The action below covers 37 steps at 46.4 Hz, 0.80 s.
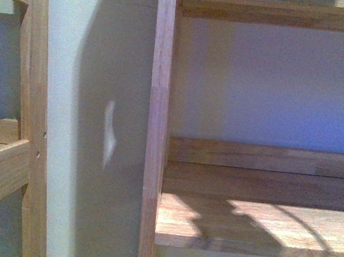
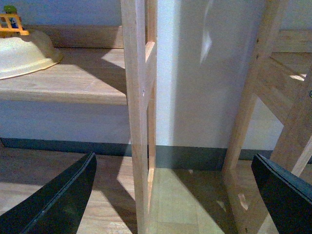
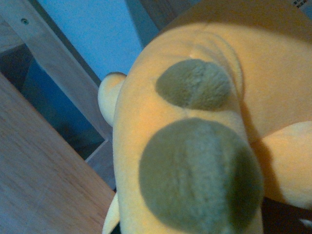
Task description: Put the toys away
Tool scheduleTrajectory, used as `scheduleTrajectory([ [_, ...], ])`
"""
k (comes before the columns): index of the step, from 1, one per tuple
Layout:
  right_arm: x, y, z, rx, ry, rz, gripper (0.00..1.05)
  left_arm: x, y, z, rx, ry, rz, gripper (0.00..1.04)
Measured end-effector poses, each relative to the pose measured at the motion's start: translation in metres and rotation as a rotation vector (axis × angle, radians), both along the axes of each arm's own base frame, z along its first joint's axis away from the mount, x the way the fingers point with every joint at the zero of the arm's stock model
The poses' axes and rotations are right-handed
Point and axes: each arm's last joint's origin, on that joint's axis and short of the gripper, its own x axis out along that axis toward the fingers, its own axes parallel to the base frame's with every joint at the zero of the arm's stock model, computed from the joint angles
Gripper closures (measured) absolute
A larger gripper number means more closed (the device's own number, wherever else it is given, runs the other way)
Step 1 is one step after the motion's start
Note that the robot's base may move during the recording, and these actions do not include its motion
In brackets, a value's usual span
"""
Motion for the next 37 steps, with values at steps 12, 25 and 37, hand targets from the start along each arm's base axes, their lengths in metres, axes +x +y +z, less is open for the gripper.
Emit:
scheduleTrajectory([
  [12,0.004,-0.005,-0.005,0.033,0.03,-0.05,0.55,0.0,0.0,0.0,0.0,0.0,0.0,0.06],
  [25,0.0,-0.007,-0.001,0.024,0.003,-0.095,0.25,0.0,0.0,0.0,0.0,0.0,0.0,0.06],
  [37,-0.01,-0.016,0.002,-0.049,-0.01,-0.316,0.07,0.0,0.0,0.0,0.0,0.0,0.0,0.06],
])
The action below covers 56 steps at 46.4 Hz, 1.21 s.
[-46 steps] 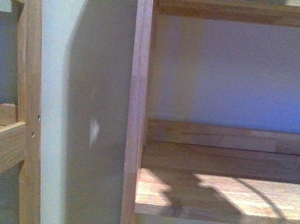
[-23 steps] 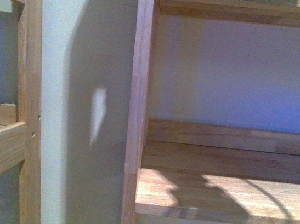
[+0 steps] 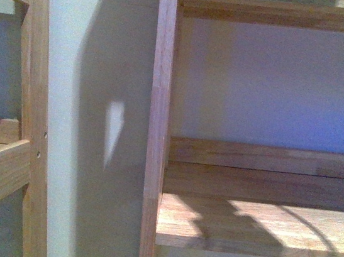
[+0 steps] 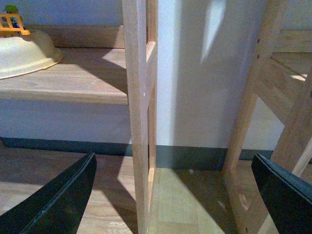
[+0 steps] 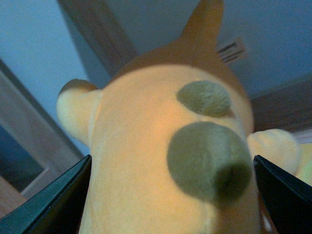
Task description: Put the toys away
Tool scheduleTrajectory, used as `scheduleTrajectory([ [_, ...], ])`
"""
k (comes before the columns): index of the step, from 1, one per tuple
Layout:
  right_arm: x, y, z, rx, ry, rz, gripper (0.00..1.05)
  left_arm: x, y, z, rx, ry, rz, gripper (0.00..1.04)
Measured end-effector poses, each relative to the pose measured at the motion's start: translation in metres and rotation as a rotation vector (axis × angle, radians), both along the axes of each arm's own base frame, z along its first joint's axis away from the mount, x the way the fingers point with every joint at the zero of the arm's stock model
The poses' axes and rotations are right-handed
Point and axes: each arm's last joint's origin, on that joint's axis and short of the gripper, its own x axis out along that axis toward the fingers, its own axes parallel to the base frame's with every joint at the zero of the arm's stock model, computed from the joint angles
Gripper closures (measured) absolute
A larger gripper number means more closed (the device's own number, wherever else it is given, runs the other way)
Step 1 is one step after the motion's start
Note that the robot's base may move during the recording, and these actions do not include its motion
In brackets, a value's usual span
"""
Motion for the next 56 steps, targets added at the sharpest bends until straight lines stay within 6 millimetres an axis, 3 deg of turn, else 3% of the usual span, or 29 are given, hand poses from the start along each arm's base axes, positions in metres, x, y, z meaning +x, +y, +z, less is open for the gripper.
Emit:
scheduleTrajectory([
  [15,-0.038,-0.025,0.008,-0.017,-0.071,-0.14,0.06,0.0,0.0,0.0,0.0,0.0,0.0,0.06],
  [25,-0.093,-0.045,0.012,-0.025,-0.175,-0.14,0.06,0.0,0.0,0.0,0.0,0.0,0.0,0.06],
  [32,-0.141,-0.052,-0.001,-0.069,-0.273,-0.098,0.06,0.0,0.0,0.0,0.0,0.0,0.0,0.06],
  [36,-0.172,-0.058,-0.018,-0.112,-0.318,-0.087,0.06,0.0,0.0,0.0,0.0,0.0,0.0,0.06],
  [42,-0.214,-0.076,-0.066,-0.164,-0.311,-0.093,0.06,0.0,0.0,0.0,0.0,0.0,0.0,0.06],
  [51,-0.251,-0.102,-0.149,-0.241,-0.236,-0.157,0.06,0.0,0.0,0.0,0.0,0.0,0.0,0.06],
  [56,-0.258,-0.11,-0.2,-0.293,-0.184,-0.204,0.06,0.0,0.0,0.0,0.0,0.0,0.0,0.06],
])
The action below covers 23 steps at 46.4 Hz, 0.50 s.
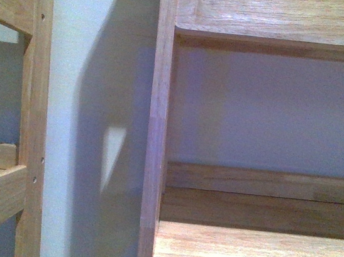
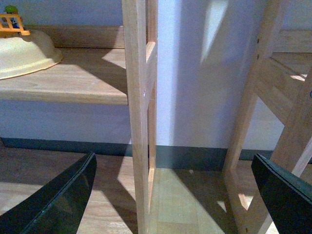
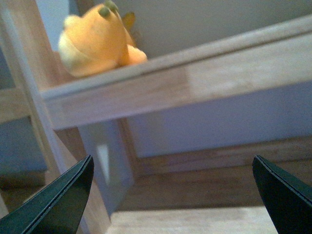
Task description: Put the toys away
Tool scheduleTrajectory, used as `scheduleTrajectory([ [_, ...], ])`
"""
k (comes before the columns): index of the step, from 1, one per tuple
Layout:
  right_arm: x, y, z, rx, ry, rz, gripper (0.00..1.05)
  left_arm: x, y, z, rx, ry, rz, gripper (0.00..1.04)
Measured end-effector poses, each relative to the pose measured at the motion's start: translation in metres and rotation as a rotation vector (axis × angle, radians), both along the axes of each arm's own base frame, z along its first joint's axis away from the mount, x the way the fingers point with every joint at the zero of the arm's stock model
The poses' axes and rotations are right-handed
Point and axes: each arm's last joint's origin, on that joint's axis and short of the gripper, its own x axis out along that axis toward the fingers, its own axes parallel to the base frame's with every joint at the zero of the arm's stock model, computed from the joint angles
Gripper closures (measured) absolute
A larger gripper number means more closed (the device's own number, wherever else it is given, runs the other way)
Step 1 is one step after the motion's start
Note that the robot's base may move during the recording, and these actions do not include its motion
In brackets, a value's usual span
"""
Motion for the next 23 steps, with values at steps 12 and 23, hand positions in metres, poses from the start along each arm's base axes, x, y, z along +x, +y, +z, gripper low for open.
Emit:
scheduleTrajectory([
  [12,0.003,-0.002,-0.077,-0.096,0.093,-0.061,0.07,0.0,0.0,0.0,0.0,0.0,0.0,0.06],
  [23,0.003,0.003,-0.104,-0.213,0.324,-0.138,0.41,0.0,0.0,0.0,0.0,0.0,0.0,0.06],
])
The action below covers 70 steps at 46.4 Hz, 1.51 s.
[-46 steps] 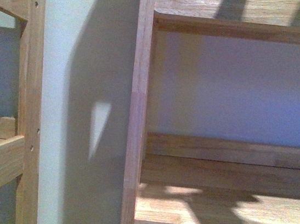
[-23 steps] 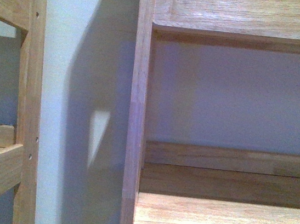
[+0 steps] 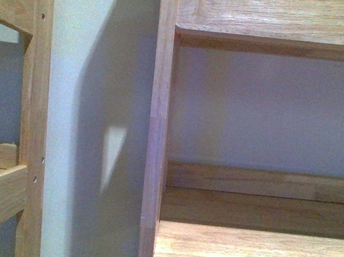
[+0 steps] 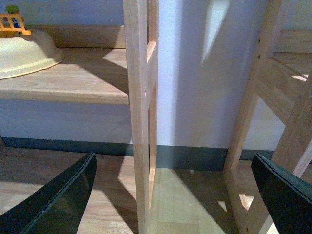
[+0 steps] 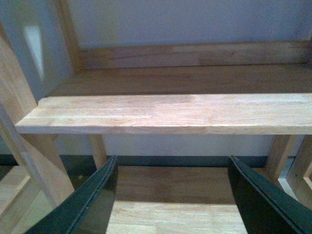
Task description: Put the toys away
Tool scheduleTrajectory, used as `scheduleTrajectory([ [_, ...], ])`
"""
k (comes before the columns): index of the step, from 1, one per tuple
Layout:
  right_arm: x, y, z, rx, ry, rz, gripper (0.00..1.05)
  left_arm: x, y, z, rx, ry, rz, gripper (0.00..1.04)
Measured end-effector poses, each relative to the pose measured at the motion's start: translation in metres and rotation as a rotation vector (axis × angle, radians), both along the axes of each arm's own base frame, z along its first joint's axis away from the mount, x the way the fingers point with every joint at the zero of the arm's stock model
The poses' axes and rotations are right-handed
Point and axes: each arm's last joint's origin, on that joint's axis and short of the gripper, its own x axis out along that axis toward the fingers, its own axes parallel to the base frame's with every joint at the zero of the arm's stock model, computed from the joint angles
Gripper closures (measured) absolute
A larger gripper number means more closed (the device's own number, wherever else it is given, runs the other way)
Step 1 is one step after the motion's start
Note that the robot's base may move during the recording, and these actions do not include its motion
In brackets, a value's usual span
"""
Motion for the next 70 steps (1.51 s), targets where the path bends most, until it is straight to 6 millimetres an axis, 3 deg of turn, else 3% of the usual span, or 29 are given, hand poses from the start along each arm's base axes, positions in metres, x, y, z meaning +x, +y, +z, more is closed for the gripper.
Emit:
scheduleTrajectory([
  [6,-0.001,0.0,-0.01,-0.013,-0.002,0.002,0.64,0.0,0.0,0.0,0.0,0.0,0.0,0.06],
  [20,-0.001,0.0,-0.024,-0.025,0.001,0.002,1.02,0.0,0.0,0.0,0.0,0.0,0.0,0.06],
  [49,-0.001,0.0,-0.049,-0.028,-0.004,0.002,1.01,0.0,0.0,0.0,0.0,0.0,0.0,0.06],
  [65,-0.001,0.0,-0.048,-0.028,-0.01,0.002,1.01,0.0,0.0,0.0,0.0,0.0,0.0,0.06],
  [67,-0.001,0.0,-0.048,-0.029,-0.01,0.002,0.99,0.0,0.0,0.0,0.0,0.0,0.0,0.06],
  [70,-0.001,0.0,-0.048,-0.029,-0.01,0.002,0.87,0.0,0.0,0.0,0.0,0.0,0.0,0.06],
])
